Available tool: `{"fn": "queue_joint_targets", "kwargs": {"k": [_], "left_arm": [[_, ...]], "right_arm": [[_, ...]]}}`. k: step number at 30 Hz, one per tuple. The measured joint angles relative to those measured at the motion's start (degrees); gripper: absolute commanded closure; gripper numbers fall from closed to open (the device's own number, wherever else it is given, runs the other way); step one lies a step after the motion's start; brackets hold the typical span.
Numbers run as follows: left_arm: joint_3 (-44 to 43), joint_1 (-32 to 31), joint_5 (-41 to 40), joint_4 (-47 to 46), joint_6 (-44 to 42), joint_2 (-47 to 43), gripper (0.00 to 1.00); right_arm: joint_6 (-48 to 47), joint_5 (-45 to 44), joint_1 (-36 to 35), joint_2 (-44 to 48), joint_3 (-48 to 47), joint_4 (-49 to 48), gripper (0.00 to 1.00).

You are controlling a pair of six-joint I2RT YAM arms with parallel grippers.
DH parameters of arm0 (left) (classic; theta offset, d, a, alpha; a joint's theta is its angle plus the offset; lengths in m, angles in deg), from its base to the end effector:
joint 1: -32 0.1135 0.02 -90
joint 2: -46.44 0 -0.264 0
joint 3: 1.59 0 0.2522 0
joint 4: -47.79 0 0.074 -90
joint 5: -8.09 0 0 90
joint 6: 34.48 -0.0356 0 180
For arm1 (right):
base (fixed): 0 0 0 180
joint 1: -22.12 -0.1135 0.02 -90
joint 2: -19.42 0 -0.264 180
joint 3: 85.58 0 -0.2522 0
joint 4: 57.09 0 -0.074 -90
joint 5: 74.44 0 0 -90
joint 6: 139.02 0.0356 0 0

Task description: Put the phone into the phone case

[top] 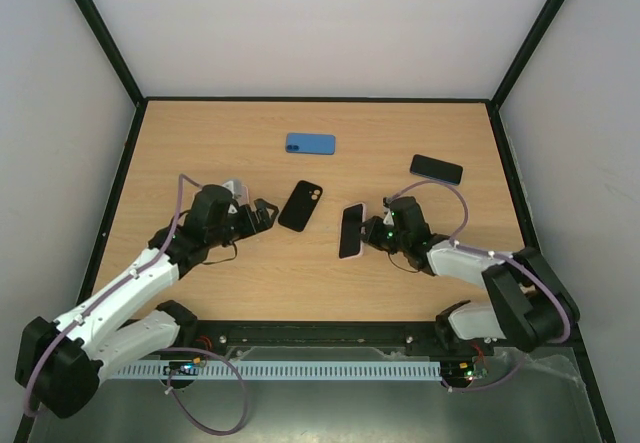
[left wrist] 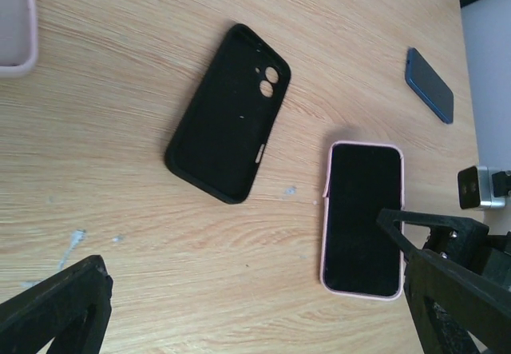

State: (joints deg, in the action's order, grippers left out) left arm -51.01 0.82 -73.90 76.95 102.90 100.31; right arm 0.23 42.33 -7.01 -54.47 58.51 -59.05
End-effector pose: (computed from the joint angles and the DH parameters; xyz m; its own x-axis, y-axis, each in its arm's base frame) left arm 0.1743 -0.1113 0.2467 -0.7710 -0.3852 -0.5072 0.0659 0.7439 -0.6651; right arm 0.1941 0.1265 0.1497 -0.9056 0.2696 -0.3273 -0.1023 0.6102 0.7856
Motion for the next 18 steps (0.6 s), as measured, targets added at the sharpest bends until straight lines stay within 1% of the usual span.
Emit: {"fn": "queue_joint_targets", "kwargs": {"k": [3, 8, 13, 18], "left_arm": [[0.83, 1.40, 0.09, -0.04, 0.00, -0.28, 0.01], [2.54, 2.80, 0.42, 0.00, 0.17, -0.46, 0.01], [2.89, 3.74, 0.35, -0.04, 0.15, 0.28, 0.01], [2.89, 5.99, 0.31, -0.59, -0.39, 2.51, 0.01]], "right_arm": [[-0.59, 1.86, 1.84, -3.93, -0.92, -0.85, 0.83], [-1.73, 4.26, 3.96, -8.15, -1.79, -1.46, 0.71], [-3.10, 3.21, 4.42, -8.98, -2.40, 0.61, 0.63], [-4.28, 0.66, 4.42, -8.70, -4.50, 4.24, 0.53]]}}
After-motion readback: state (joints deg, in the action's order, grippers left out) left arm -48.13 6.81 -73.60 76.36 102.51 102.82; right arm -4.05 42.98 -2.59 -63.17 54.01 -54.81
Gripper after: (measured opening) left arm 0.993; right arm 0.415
